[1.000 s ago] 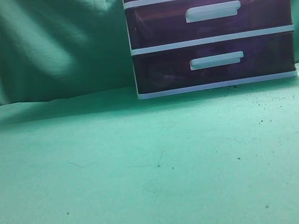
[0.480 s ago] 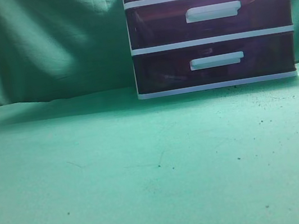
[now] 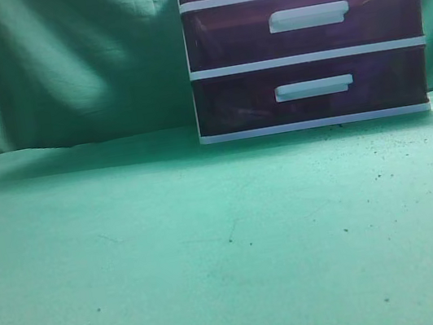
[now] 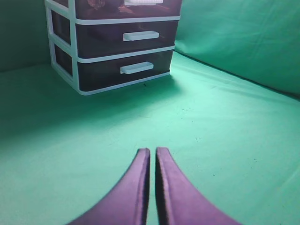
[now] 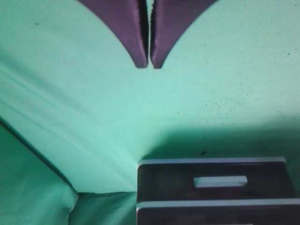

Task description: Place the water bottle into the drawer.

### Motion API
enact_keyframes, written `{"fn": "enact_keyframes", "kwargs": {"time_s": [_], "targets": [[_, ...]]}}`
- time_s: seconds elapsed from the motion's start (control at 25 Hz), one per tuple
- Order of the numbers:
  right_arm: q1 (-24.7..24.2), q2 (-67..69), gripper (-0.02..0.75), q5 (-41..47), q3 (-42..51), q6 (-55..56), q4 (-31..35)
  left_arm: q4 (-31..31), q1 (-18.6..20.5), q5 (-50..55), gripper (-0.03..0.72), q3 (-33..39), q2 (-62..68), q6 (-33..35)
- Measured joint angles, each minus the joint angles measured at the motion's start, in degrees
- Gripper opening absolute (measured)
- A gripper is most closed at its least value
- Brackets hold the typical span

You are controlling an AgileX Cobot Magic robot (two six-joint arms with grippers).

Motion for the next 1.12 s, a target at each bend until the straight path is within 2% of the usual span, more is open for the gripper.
{"fn": "enact_keyframes", "kwargs": {"time_s": [0.68, 0.72, 0.8, 0.88, 0.96, 1.12], "targets": [[0.0, 0.0, 0.0, 0.15, 0.0, 0.67, 0.12, 0.0, 0.0, 0.0, 0.0, 0.0, 0.0, 0.0], [0.0, 0.0, 0.0, 0.15, 0.0, 0.67, 0.12, 0.45, 0.0, 0.0, 0.0, 0.0, 0.0, 0.36], [0.0, 0.0, 0.0, 0.15, 0.0, 0.9, 0.12, 5.51, 0.85, 0.21, 0.0, 0.0, -0.52, 2.64], [0.0, 0.0, 0.0, 0.15, 0.0, 0.9, 0.12, 9.17, 4.99, 1.27, 0.0, 0.2, -1.29, 3.55], [0.0, 0.0, 0.0, 0.15, 0.0, 0.9, 0.12, 10.56, 12.06, 1.41, 0.0, 1.38, -2.14, 3.65], [0.0, 0.0, 0.0, 0.15, 0.0, 0.9, 0.15, 9.27, 26.72, -0.73, 0.0, 7.0, -2.45, 3.17]]}}
